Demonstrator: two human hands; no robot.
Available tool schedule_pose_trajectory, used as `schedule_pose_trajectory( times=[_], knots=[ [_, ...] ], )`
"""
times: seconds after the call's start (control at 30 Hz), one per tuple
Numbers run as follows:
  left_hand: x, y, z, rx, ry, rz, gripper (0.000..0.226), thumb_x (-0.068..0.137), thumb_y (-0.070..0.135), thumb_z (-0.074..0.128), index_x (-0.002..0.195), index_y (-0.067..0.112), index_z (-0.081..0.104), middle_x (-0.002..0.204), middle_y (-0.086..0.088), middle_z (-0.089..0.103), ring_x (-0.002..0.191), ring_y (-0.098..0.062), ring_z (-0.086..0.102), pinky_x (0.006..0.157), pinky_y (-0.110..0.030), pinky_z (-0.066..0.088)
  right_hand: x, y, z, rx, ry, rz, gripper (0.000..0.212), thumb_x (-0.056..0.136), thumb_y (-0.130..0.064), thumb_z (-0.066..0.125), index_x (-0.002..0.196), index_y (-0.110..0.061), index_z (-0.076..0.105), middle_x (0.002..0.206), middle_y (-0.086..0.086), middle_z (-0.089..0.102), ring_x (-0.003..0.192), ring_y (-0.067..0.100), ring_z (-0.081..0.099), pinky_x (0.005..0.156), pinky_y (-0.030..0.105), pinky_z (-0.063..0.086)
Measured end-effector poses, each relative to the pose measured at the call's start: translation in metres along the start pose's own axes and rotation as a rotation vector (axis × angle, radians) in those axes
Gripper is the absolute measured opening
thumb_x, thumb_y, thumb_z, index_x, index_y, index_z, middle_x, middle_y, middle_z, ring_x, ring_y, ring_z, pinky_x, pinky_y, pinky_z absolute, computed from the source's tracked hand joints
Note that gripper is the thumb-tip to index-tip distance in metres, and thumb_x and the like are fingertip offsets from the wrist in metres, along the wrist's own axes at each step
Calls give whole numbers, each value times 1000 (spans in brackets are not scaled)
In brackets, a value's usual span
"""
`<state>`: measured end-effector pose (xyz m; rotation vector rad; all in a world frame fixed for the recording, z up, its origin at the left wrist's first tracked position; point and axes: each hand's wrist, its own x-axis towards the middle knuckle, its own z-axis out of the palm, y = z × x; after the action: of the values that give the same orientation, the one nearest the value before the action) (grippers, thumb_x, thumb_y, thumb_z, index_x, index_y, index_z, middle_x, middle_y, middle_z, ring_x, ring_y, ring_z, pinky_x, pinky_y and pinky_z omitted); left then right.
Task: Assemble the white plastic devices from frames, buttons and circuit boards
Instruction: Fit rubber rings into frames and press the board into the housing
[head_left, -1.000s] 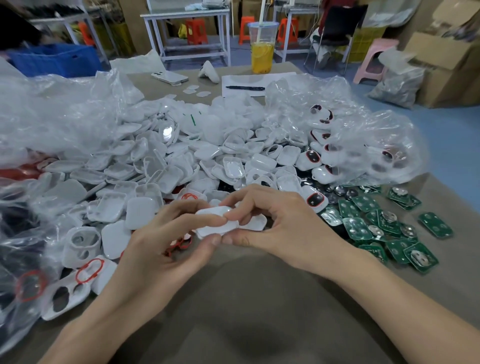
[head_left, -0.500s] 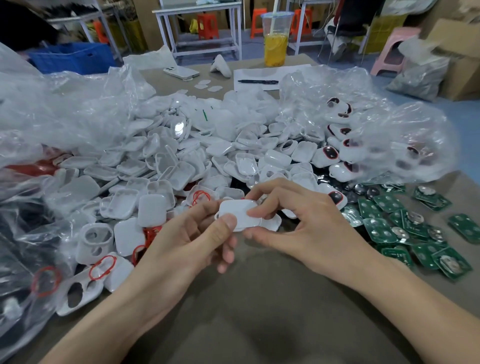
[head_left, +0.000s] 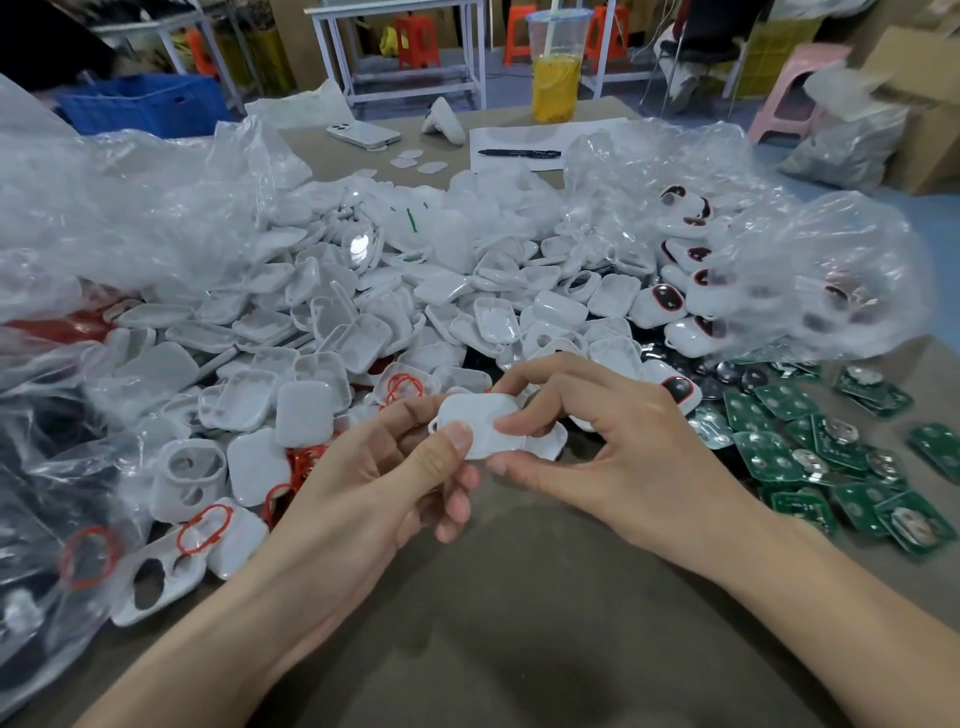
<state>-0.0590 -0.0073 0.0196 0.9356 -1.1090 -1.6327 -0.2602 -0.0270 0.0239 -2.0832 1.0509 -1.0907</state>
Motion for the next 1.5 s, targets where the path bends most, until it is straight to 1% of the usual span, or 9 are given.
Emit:
schedule_pose_trajectory(
  times=[0.23,0.4,0.6,0.77,0.9,1.0,1.13,1.33,1.5],
  knots=[
    [2,-3,1,135,56,112,12,82,32,70,93,31,74,74,-7,66,57,-15,59,53,-22,48,2,2,2,143,-11,107,20,79,-23,84,84,-33,68,111,-18,64,89,9,62,80,14,45],
    [-1,-7,2,424,100,268,13,91,34,64,102,40,66,84,-4,71,60,-17,62,64,-22,53,4,-1,3,396,23,311,27,80,-27,84,101,-40,72,90,-15,70,77,3,65,70,14,52],
    [0,-10,4,502,131,312,18,93,32,62,106,44,62,79,1,71,63,-10,64,63,-14,50,5,-3,6,483,23,417,24,76,-26,83,94,-40,75,76,-12,68,74,10,66,68,16,51],
    [1,-11,5,510,136,340,22,92,29,61,102,49,62,82,0,72,62,-12,63,62,-17,51,4,-3,7,497,56,416,22,68,-35,84,87,-41,75,76,-11,67,80,22,68,75,28,55],
    [2,-12,6,498,125,353,22,92,25,60,97,46,61,86,3,72,63,-10,62,61,-18,51,5,-3,8,506,52,399,20,75,-20,86,81,-36,76,75,-8,69,87,30,69,78,29,56],
    [1,-13,7,504,122,367,26,92,22,60,94,48,59,86,6,72,64,-8,62,61,-16,50,5,-3,7,518,63,370,15,74,-22,86,80,-32,76,70,-4,70,77,24,70,75,22,57],
    [-1,-13,8,507,137,385,28,91,19,61,94,47,60,87,12,72,65,-4,63,61,-12,50,5,-3,7,510,82,345,9,70,-31,81,72,-34,73,70,2,72,80,26,71,81,31,56],
    [0,-14,10,580,160,431,33,91,17,60,96,49,58,91,16,72,66,-2,64,62,-10,49,4,-3,9,522,88,339,7,71,-31,79,72,-33,72,66,4,71,66,10,65,71,17,51],
    [1,-15,9,654,180,461,34,91,21,60,98,54,56,95,21,72,68,-3,67,64,-10,50,2,-3,12,511,119,348,8,72,-29,78,77,-31,73,79,7,73,77,17,66,86,39,56]
  ],
)
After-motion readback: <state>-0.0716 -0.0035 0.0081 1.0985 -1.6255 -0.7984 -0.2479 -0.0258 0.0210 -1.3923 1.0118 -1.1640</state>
